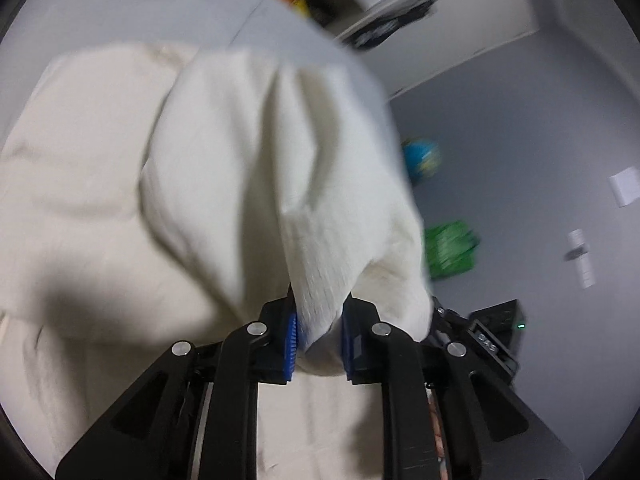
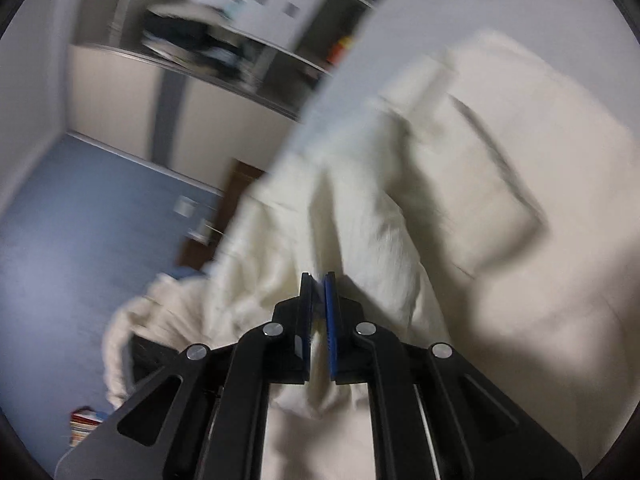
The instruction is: Fold large clothes
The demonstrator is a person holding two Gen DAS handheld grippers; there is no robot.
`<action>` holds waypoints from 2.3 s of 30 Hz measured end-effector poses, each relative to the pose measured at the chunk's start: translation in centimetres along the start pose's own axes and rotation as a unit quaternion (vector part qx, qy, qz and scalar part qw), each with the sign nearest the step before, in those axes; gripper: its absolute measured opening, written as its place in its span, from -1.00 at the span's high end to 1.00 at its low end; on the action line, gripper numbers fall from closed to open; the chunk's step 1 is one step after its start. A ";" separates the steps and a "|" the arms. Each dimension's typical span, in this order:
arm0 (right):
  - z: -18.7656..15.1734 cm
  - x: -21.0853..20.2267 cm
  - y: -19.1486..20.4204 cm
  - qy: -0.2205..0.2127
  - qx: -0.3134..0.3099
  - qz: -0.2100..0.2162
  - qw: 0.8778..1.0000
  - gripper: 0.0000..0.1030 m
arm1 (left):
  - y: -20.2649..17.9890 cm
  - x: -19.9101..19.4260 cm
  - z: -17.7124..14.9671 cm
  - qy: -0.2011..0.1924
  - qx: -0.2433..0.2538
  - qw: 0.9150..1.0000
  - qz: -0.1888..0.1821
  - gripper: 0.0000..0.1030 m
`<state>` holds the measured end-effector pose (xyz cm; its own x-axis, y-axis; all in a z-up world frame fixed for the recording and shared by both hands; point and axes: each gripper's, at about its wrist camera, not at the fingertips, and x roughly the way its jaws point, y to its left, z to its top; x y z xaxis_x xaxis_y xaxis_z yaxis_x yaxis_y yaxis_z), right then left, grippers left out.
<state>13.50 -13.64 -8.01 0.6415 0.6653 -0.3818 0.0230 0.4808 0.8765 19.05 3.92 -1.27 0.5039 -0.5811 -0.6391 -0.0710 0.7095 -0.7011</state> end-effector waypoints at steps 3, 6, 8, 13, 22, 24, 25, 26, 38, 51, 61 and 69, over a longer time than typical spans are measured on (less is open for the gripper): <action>-0.6 -1.8 0.1 0.000 -0.022 -0.038 0.999 0.42 | -0.1 0.7 0.0 0.012 0.013 0.999 0.027 0.67; 0.2 -3.7 2.9 -0.033 -0.079 -0.062 0.994 0.12 | -1.0 0.8 0.2 0.011 0.034 0.998 0.046 0.67; 0.9 -4.2 5.2 -0.039 -0.114 -0.056 0.991 0.05 | -1.0 0.9 0.0 0.014 0.035 0.998 0.054 0.67; 2.7 0.7 8.0 0.041 -0.137 -0.056 0.988 0.04 | -0.1 0.2 0.5 0.018 0.029 0.998 0.058 0.67; 0.8 8.1 7.9 0.143 -0.176 -0.088 0.970 0.74 | 0.7 -0.2 1.1 0.022 0.029 0.998 0.053 0.67; 0.4 6.9 8.4 0.124 -0.190 -0.068 0.971 0.83 | 1.1 -0.4 1.3 0.023 0.021 0.998 0.050 0.58; 0.3 5.7 9.0 0.104 -0.195 -0.047 0.974 0.84 | 1.1 -0.6 1.3 0.022 0.017 0.999 0.047 0.53; 0.2 4.7 9.9 0.088 -0.200 -0.033 0.975 0.86 | 1.1 -0.8 1.4 0.017 0.014 0.999 0.043 0.33; -3.1 0.7 7.0 0.055 -0.180 -0.030 0.982 0.93 | -1.8 -0.3 3.3 -0.022 0.093 0.993 0.065 0.30; -2.3 1.3 8.1 0.082 -0.180 -0.030 0.980 0.55 | 3.3 -1.3 2.1 0.010 0.017 0.997 0.074 0.81; 3.9 4.4 6.3 0.071 -0.118 -0.153 0.979 -0.20 | 2.4 -1.4 1.9 0.013 0.043 0.997 0.055 0.81; 4.2 7.4 6.0 0.103 -0.090 -0.054 0.989 0.97 | 2.2 -2.0 2.6 0.001 0.034 0.999 0.012 0.81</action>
<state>21.64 -8.25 -4.33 0.4722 0.6976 -0.5388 -0.0665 0.6377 0.7674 20.09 7.70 -0.71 0.5005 -0.5640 -0.6568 -0.0250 0.7489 -0.6622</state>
